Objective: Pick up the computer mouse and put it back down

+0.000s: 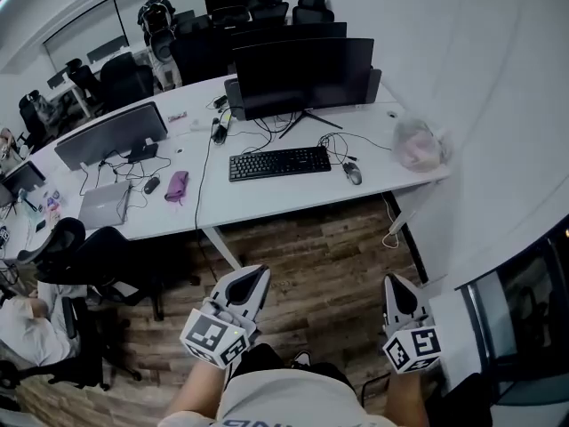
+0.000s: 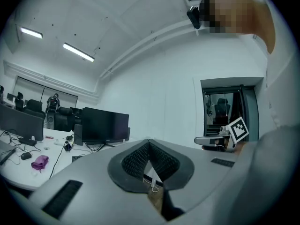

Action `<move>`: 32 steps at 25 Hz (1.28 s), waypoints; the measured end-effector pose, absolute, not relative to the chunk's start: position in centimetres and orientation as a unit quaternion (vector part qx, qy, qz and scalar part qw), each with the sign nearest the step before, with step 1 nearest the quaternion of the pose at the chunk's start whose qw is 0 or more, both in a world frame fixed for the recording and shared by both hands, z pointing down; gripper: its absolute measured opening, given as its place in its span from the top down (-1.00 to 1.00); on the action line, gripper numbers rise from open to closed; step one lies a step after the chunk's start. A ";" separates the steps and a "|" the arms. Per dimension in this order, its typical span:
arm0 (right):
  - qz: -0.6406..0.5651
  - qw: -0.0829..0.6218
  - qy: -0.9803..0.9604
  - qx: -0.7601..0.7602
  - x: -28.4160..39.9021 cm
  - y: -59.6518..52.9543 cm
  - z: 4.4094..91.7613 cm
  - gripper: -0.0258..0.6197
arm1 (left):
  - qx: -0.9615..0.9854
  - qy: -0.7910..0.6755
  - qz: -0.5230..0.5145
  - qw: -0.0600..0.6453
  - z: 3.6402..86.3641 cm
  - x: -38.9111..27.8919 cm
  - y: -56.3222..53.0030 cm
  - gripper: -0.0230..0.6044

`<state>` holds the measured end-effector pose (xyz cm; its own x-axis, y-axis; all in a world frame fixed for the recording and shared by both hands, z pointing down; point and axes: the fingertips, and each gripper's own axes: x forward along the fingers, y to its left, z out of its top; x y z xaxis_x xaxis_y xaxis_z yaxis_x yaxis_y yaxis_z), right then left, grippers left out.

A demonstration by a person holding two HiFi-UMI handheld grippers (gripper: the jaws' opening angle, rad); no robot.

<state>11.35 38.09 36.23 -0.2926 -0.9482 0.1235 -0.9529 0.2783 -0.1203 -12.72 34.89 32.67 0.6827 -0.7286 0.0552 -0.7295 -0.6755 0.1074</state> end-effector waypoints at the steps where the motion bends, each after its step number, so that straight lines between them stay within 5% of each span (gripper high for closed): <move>1: 0.086 0.012 -0.799 0.595 11.8 37.8 36.3 0.85 | 0.916 -0.397 0.005 0.059 32.6 -12.2 34.5 0.90; 19: 0.074 0.020 -0.787 0.612 14.3 28.1 36.8 0.85 | 0.930 -0.365 -0.007 0.047 32.9 -8.5 23.6 0.90; 32: 0.073 0.054 -0.786 0.612 8.7 11.8 36.7 0.85 | 0.925 -0.373 -0.018 0.070 34.3 -14.6 7.7 0.90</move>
<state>8.74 11.79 36.74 -0.2460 -0.9535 0.1743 -0.9693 0.2411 -0.0491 -14.63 7.73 34.28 0.7216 -0.6920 0.0193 -0.6871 -0.7125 0.1420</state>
